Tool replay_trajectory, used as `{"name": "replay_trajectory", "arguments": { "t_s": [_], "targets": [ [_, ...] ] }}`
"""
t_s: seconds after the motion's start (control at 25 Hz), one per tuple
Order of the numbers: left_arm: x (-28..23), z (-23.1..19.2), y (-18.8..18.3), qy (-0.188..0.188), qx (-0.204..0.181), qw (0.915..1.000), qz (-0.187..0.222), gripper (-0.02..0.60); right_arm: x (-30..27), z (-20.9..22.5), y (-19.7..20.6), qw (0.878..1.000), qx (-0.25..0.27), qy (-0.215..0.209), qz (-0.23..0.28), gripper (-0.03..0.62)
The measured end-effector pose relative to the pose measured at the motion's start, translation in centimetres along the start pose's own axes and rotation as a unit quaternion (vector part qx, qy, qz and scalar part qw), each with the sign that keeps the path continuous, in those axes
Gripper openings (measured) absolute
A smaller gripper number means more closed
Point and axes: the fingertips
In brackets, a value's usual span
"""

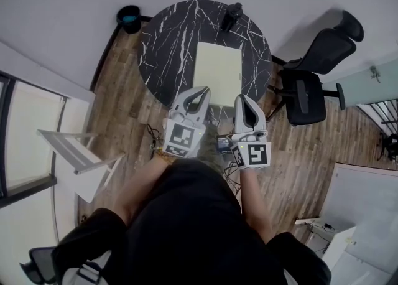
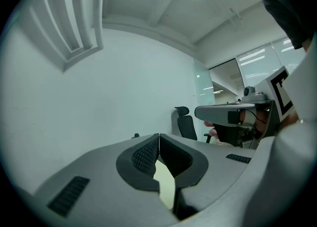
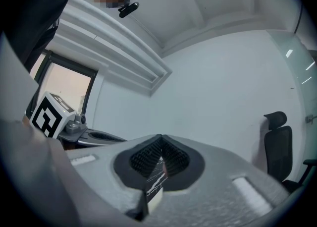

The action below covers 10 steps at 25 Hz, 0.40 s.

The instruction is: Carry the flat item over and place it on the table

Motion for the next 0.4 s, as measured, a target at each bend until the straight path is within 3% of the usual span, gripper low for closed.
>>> {"name": "replay_trajectory", "arguments": {
  "t_s": [0.4],
  "targets": [
    [-0.66,0.07,0.79,-0.003,0.003,0.9999,-0.013,0.009,-0.30,0.95,0.64,1.000,-0.006,-0.003,-0.007,-0.005]
  ]
}}
Point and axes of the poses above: the fingertips, and each gripper's own axes: x backward along the fingers, z to its right, y out of its underside, and after that the axes turned 9 degrees about -x, right-handed
